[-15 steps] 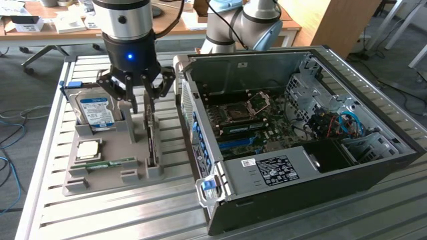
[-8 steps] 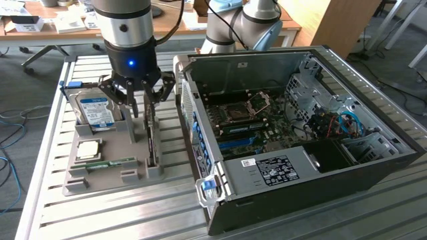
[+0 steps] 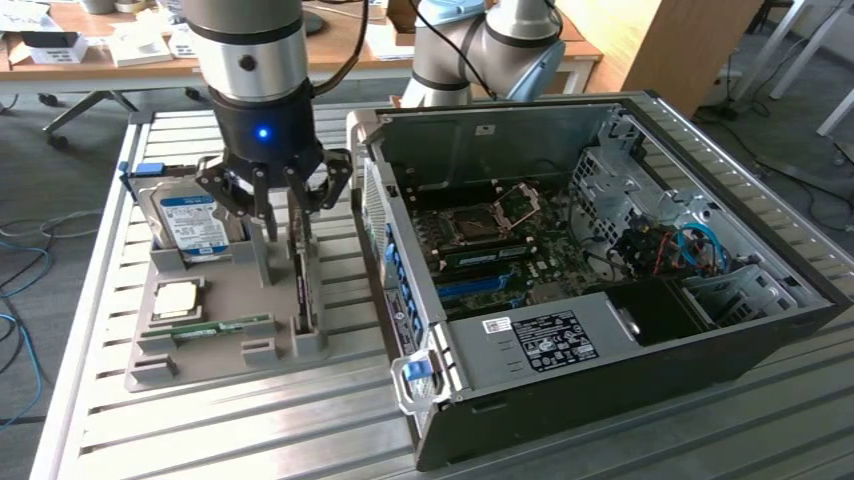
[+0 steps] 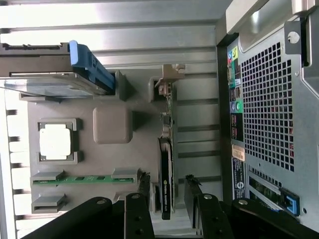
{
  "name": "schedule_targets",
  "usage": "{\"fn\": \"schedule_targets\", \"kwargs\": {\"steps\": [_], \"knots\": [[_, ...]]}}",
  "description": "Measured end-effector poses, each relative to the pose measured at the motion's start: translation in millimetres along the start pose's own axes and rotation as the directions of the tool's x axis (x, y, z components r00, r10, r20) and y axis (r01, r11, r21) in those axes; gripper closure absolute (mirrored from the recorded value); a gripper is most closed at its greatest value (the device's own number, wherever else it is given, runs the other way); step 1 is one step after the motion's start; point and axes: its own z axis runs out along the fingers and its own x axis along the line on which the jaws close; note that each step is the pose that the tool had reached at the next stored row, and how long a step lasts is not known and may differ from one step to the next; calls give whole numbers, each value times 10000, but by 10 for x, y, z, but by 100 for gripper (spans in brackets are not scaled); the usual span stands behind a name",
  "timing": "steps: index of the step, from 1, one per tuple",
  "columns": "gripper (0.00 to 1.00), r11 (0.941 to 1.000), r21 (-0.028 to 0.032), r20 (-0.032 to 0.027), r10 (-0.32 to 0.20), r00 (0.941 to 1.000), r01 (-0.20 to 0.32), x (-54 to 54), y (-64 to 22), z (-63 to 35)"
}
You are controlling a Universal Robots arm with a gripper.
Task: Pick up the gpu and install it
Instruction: 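Pick up the gpu and move the gpu toward the slot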
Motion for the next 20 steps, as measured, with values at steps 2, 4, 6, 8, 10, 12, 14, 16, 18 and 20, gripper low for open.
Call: {"fn": "schedule_targets", "kwargs": {"steps": [2, 4, 6, 8, 10, 12, 14, 16, 18, 20], "knots": [[58, 10000, 1, 0, 0, 10000, 0, -3, -41, -2], [58, 10000, 0, 0, 0, 10000, 0, -5, -70, -3], [58, 10000, 0, 0, 0, 10000, 0, -5, -78, -3], [58, 10000, -2, 3, 2, 10000, -2, -5, -79, 8], [58, 10000, 0, 0, 0, 10000, 0, -5, -82, 33], [58, 10000, 0, 1, 0, 10000, 0, -4, -84, 66], [58, 10000, 1, 0, 0, 10000, 0, -4, -86, 102], [58, 10000, 0, 1, 0, 10000, 0, -3, -88, 138], [58, 10000, 0, 1, 0, 10000, 0, -2, -90, 174], [58, 10000, 0, 1, 0, 10000, 0, -2, -91, 206]]}}
